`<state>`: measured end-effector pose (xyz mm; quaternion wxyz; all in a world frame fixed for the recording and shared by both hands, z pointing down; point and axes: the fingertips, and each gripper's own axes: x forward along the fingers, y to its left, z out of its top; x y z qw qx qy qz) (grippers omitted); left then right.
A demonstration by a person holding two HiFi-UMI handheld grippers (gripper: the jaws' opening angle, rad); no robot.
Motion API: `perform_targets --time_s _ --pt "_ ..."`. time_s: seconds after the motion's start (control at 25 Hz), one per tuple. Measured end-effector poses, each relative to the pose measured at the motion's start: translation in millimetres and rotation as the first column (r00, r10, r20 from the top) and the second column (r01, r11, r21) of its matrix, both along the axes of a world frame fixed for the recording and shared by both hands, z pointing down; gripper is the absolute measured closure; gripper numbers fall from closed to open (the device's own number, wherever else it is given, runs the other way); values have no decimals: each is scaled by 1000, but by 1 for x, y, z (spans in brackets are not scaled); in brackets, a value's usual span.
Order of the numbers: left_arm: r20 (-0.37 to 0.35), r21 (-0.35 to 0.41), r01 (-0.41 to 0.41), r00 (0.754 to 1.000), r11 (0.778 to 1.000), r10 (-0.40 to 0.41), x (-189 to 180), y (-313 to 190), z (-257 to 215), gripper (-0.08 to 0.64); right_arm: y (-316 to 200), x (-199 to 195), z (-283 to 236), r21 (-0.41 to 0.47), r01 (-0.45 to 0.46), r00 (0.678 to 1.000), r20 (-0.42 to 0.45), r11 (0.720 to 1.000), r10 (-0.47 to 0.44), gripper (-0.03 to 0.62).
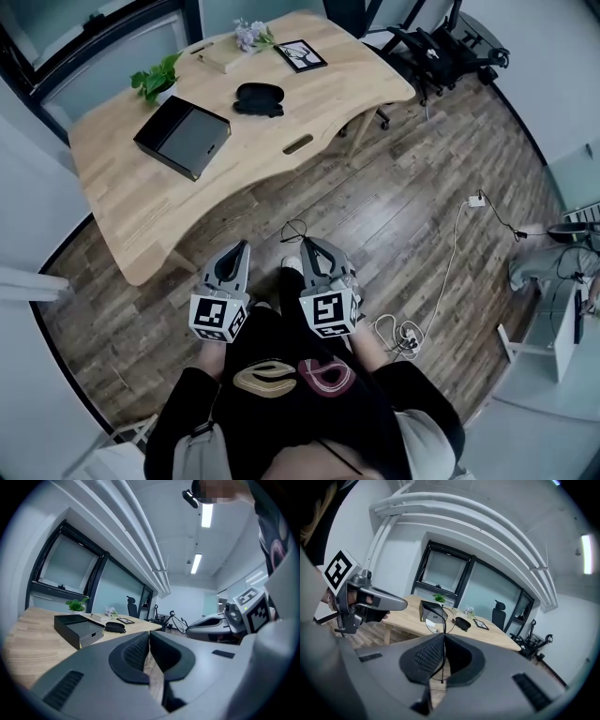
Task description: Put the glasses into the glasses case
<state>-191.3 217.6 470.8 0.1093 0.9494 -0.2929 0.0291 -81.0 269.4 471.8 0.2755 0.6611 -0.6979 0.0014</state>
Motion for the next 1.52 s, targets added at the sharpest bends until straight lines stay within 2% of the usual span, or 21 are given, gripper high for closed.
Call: perform_targets --time_s 0.36,0.72,1.16,1.52 --pt "23 7 81 996 997 -81 0 -39 2 541 -49 9 4 10 73 997 15 997 -73 580" --pt "52 -23 187 981 982 -185 25 -102 9 541 -121 49 21 -45 170 985 16 984 -169 580" --pt "67 -19 253 965 967 -252 90 -169 -2 541 -210 94 17 -42 304 953 37 952 -302 580" --pt "68 -32 298 953 954 -295 142 -214 4 541 -262 140 18 -39 362 932 39 932 -360 580"
